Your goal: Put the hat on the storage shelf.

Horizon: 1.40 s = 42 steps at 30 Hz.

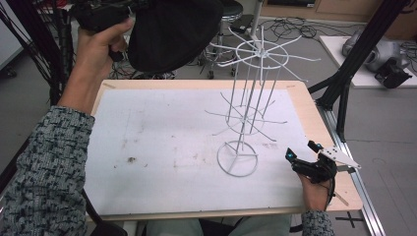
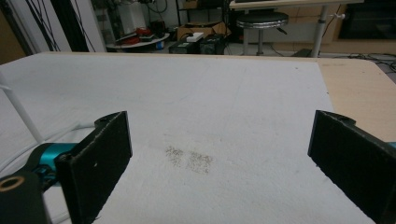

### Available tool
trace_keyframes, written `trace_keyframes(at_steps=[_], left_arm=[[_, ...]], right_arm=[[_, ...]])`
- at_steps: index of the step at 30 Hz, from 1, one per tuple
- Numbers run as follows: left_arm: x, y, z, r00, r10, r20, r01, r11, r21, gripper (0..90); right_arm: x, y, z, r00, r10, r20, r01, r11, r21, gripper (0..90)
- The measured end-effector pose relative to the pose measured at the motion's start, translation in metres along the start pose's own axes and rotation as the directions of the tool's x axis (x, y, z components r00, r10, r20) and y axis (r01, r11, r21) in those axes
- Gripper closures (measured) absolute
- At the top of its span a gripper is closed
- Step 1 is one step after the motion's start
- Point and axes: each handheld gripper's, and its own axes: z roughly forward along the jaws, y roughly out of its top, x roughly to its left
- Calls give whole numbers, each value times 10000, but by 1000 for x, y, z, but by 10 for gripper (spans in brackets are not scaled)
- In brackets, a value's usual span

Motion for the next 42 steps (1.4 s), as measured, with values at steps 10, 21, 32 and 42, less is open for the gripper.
trace_keyframes(at_steps=[10,21,32,42], left_arm=[[-10,-3,6,10000,63,-57,-60,9986,535,776],[-14,-14,7,10000,-6,-84,13,9965,837,759],[-9,-30,1,9998,-154,-136,166,9960,875,730],[-12,-34,4,10000,-62,-62,69,9925,1217,685]], right_arm=[[0,0,0,10000,36,24,-36,10000,-9,52],[-1,0,0,10000,24,40,-25,10000,16,52],[0,0,0,10000,-23,63,23,10000,12,52],[-2,1,-2,9998,47,196,-46,10000,-30,52]])
